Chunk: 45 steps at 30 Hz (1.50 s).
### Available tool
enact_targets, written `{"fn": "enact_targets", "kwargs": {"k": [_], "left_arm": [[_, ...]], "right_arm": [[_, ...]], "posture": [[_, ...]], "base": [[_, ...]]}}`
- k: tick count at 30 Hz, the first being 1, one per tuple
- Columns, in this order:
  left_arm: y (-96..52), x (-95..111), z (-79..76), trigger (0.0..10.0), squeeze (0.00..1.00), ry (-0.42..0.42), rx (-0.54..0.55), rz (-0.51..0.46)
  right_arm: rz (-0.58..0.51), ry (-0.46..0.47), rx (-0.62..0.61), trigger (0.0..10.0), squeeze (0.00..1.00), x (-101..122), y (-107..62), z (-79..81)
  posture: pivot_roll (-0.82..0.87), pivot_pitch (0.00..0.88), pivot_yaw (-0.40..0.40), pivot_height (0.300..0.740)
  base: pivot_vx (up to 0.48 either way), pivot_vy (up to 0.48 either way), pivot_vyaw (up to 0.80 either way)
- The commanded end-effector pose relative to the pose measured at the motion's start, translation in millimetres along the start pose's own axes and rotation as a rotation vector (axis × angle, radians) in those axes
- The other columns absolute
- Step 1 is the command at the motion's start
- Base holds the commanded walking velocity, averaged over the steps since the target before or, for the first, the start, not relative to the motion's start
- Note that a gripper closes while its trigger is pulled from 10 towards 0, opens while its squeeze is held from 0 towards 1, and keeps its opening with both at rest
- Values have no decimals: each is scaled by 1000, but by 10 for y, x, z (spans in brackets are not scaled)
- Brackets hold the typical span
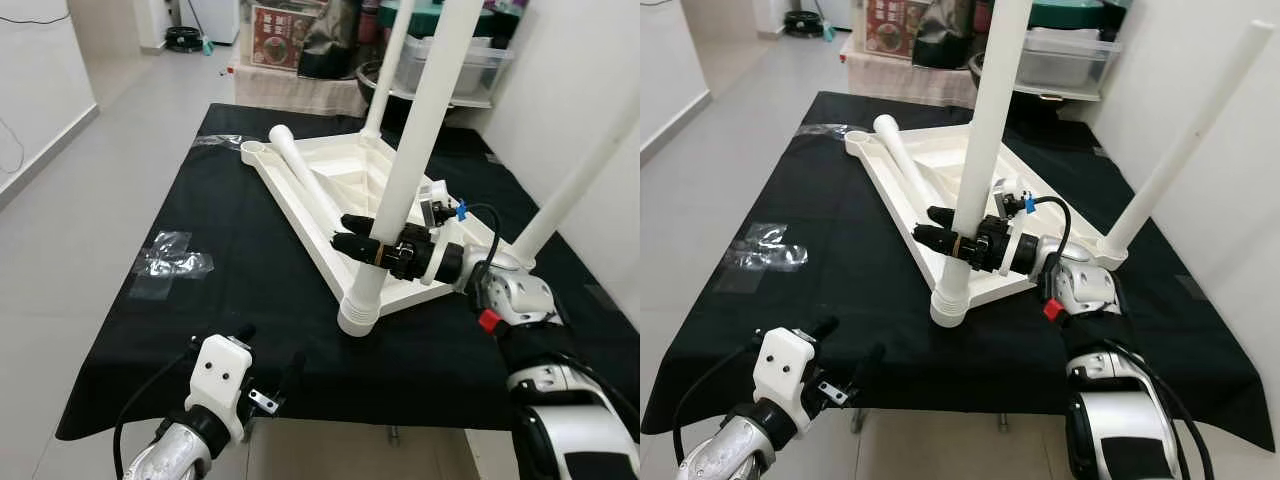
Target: Building children table
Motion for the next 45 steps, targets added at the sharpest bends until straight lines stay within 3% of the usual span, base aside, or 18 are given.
{"fn": "enact_targets", "kwargs": {"k": [1,2,12,15,16,17,18,19,20,21,23,25,27,30,36,37,38,45], "left_arm": [[-16,-10,-41,10000,0,-11,-12,2],[-17,-14,-46,10000,0,-10,-13,2],[-7,-19,-55,10000,0,-3,-19,2],[-1,-21,-46,10000,0,1,-19,0],[-1,-21,-46,10000,0,1,-19,0],[0,-22,-42,10000,0,2,-19,0],[0,-22,-42,10000,0,2,-19,0],[0,-24,-40,10000,0,4,-18,0],[0,-24,-40,10000,0,4,-18,0],[3,-23,-38,10000,0,6,-18,0],[3,-23,-38,10000,0,6,-18,0],[10,-18,-44,10000,0,10,-27,0],[10,-18,-44,10000,0,10,-27,0],[10,-16,-52,10000,0,13,-31,1],[0,-25,-59,10000,0,9,-27,5],[-3,-24,-63,10000,0,7,-27,5],[-1,-27,-70,10000,0,6,-30,6],[5,-28,-81,10000,0,4,-34,6]], "right_arm": [[-3,-45,69,7490,0,86,119,80],[-1,-53,73,0,0,93,149,68],[-44,-61,-47,0,0,-47,185,-54],[-95,-58,-303,0,0,-99,143,-246],[-95,-58,-303,0,0,-99,143,-246],[-130,-59,-461,0,0,-122,84,-342],[-130,-59,-461,0,0,-122,84,-342],[-176,-48,-620,0,0,-131,-3,-441],[-176,-48,-620,0,0,-131,-3,-441],[-252,-30,-853,0,0,-154,-181,-540],[-252,-30,-853,0,0,-154,-181,-540],[-398,6,-1274,0,0,-311,-536,-497],[-398,6,-1274,0,0,-311,-536,-497],[-467,60,-1457,0,0,-469,-641,-367],[-508,173,-1480,0,0,-580,-372,-264],[-522,169,-1415,10000,0,-532,-246,-245],[-532,145,-1348,10000,1000,-468,-133,-203],[-549,101,-1268,10000,1000,-364,-39,-157]], "posture": [[170,45,-154,740],[171,44,-155,740],[168,34,-152,740],[143,31,-146,740],[143,31,-146,740],[138,28,-144,740],[138,28,-144,740],[138,28,-144,740],[138,28,-144,740],[126,26,-134,740],[126,26,-134,740],[125,24,-128,740],[125,24,-128,740],[132,25,-132,740],[134,29,-135,740],[129,33,-134,740],[127,33,-135,740],[124,36,-137,740]], "base": [[0,0,0],[0,0,0],[0,0,0],[0,0,0],[0,0,0],[0,0,0],[0,0,0],[0,0,0],[0,0,0],[0,0,0],[0,0,0],[0,0,0],[0,0,0],[0,0,0],[0,0,0],[0,0,0],[0,0,0],[0,0,0]]}}
Point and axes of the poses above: a point about 5 cm out from each wrist's last joint towards the gripper, its own y axis pointing out of the wrist towards the gripper, its own x axis along the axis of the wrist's last joint, z = x × y, the point moved 4 cm from there along y, pointing out of the wrist towards the gripper, and after that the axes turned 13 degrees about y, right-handed, at the moved point
